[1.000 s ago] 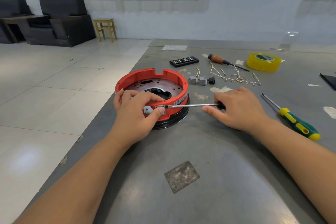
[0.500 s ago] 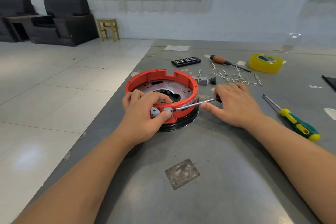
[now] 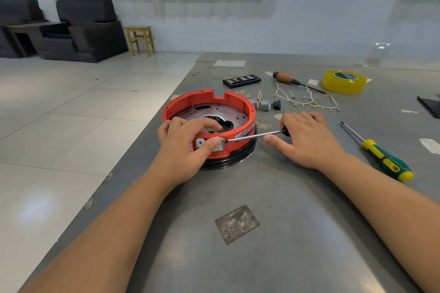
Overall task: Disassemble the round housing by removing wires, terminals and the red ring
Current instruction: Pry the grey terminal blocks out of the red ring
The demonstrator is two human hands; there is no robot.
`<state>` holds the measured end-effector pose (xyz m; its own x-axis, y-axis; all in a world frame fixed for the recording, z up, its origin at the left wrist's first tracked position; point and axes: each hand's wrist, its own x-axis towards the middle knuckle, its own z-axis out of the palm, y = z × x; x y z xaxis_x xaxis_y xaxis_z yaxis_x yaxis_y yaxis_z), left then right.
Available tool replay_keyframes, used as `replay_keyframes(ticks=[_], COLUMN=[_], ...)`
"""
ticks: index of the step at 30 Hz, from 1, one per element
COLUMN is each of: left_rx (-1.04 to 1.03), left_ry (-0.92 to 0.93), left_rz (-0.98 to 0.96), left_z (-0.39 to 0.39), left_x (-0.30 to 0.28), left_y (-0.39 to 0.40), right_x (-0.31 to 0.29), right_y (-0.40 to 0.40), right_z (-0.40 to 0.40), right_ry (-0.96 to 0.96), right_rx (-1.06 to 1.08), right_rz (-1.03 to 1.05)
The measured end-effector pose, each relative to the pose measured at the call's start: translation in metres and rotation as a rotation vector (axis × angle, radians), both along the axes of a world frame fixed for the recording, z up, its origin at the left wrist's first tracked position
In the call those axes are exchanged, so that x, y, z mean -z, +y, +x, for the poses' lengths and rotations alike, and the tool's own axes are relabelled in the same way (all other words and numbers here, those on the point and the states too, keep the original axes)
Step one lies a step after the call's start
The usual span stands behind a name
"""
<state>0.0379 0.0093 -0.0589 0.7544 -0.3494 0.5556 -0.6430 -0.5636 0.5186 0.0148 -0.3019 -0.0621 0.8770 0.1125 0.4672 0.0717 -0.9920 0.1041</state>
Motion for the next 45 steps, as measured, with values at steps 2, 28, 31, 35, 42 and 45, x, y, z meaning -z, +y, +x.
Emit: replay_keyframes(ticks=[2, 28, 31, 35, 42, 45], left_rx=[-0.008, 0.045, 0.007, 0.021, 0.016, 0.011], left_ry=[-0.013, 0.024, 0.087, 0.079, 0.107, 0.13], left_rz=[-0.003, -0.043, -0.032, -0.006, 0.033, 0.019], left_z=[0.0, -0.001, -0.002, -0.003, -0.004, -0.005], left_x=[0.0, -0.007, -0.007, -0.008, -0.01, -0.012], left_y=[0.0, 0.005, 0.004, 0.003, 0.003, 0.003], right_x=[0.001, 0.009, 0.006, 0.0, -0.005, -0.005], right_y=[-0.001, 0.001, 0.0, -0.001, 0.005, 0.008], right_z=[-0.004, -0.001, 0.007, 0.014, 0.022, 0.026], right_ry=[-0.008, 0.085, 0.122, 0.157, 0.047, 0.001], right_rx=[0.009, 0.011, 0.014, 0.012, 0.111, 0.123], right_rz=[-0.011, 0.078, 0.056, 0.03, -0.021, -0.024])
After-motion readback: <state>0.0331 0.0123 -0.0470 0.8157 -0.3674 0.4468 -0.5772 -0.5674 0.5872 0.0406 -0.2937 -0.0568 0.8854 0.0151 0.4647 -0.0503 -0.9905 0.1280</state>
